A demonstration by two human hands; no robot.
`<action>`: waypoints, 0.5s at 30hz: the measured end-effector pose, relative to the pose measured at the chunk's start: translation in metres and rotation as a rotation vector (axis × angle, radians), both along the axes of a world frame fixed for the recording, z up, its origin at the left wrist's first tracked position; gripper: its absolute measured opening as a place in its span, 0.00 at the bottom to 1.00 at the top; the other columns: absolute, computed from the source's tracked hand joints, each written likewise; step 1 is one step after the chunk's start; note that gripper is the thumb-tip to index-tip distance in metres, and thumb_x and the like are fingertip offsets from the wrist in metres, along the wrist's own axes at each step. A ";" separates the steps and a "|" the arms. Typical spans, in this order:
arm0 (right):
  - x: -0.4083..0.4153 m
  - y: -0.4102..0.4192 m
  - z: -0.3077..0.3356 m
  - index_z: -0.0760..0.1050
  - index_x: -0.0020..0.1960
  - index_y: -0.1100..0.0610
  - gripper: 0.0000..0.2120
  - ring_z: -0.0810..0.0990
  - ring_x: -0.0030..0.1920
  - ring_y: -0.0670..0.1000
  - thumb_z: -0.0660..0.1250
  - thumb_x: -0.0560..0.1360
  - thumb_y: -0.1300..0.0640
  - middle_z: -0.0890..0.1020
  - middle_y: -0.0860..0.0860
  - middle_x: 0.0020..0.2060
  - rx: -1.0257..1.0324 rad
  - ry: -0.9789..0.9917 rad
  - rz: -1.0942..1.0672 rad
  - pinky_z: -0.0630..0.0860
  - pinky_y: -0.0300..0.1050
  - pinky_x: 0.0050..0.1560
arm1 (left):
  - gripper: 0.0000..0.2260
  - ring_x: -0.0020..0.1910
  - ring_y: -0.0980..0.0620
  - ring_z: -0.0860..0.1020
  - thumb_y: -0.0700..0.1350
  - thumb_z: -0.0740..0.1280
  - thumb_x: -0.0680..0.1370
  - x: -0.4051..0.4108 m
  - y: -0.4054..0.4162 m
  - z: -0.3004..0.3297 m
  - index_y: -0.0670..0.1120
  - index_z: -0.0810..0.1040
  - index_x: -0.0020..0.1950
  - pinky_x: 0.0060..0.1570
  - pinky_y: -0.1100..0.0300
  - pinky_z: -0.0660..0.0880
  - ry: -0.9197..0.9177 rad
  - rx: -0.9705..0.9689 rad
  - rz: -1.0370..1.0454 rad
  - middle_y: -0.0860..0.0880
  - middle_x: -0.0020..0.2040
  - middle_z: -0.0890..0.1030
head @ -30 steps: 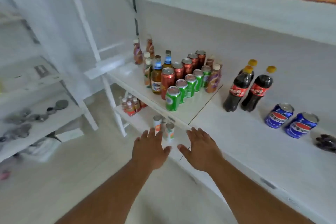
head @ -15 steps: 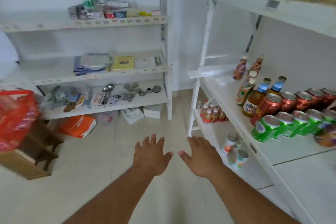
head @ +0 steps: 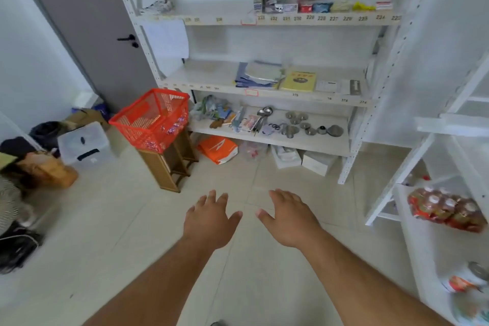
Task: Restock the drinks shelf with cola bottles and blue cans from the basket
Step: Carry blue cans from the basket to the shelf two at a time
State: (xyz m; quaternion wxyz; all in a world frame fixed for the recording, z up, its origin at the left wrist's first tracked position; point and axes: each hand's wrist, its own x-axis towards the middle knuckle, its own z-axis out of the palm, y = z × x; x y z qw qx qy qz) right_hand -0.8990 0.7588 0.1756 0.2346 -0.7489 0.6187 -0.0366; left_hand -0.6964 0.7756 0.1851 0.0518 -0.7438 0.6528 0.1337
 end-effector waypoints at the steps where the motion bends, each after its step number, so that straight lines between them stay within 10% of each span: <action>1: 0.017 -0.009 -0.001 0.55 0.84 0.54 0.37 0.55 0.83 0.56 0.54 0.83 0.33 0.59 0.53 0.84 -0.002 0.003 0.028 0.56 0.51 0.82 | 0.35 0.83 0.43 0.57 0.70 0.54 0.81 0.015 -0.003 -0.002 0.56 0.56 0.84 0.78 0.41 0.61 0.010 0.001 0.030 0.48 0.85 0.55; 15: 0.229 -0.139 0.006 0.55 0.84 0.53 0.37 0.58 0.82 0.55 0.55 0.82 0.33 0.60 0.52 0.83 -0.007 0.067 0.213 0.60 0.53 0.80 | 0.35 0.83 0.42 0.58 0.71 0.54 0.80 0.225 -0.096 -0.013 0.57 0.58 0.83 0.75 0.40 0.65 0.127 0.001 0.300 0.49 0.85 0.54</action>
